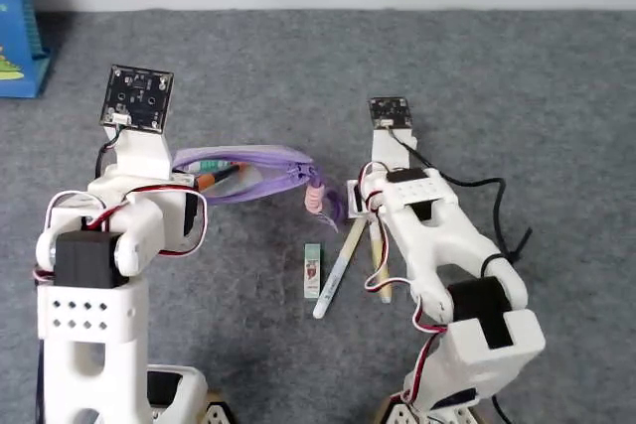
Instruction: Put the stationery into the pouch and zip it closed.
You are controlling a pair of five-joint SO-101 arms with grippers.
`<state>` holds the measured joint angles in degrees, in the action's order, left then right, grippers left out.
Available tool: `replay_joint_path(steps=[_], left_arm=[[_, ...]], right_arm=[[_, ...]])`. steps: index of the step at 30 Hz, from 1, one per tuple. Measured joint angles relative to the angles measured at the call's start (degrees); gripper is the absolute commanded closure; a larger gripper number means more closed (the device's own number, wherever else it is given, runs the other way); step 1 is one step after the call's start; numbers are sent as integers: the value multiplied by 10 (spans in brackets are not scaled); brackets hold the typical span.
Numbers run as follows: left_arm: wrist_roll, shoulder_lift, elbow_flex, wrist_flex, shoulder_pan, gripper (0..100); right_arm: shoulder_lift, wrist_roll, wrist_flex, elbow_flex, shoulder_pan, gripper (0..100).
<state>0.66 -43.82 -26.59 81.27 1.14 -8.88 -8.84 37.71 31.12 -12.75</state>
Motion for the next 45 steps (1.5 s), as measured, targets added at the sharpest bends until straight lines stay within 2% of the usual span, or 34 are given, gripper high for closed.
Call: replay_joint_path(steps=[7, 16, 21, 24, 27, 32, 37, 41, 45], left_arm=[[0, 2, -4, 0, 0, 988], [0, 2, -4, 0, 0, 988], [0, 2, -4, 0, 0, 988], [0, 2, -4, 0, 0, 988], [0, 2, -4, 0, 0, 988], [0, 2, -4, 0, 0, 988], [0, 3, -4, 0, 0, 988], [0, 3, -4, 0, 0, 988], [0, 3, -4, 0, 0, 988]], right_arm=[[52, 4, 66, 0, 25, 991], [345, 4, 236, 1, 25, 991], [512, 4, 273, 1, 25, 991], [596, 13, 276, 1, -4, 991], [668, 18, 275, 1, -62, 991], [747, 20, 208, 1, -176, 991], [765, 20, 91, 3, -248, 991], [767, 20, -32, 50, -285, 991], [765, 20, -188, 131, -292, 991]])
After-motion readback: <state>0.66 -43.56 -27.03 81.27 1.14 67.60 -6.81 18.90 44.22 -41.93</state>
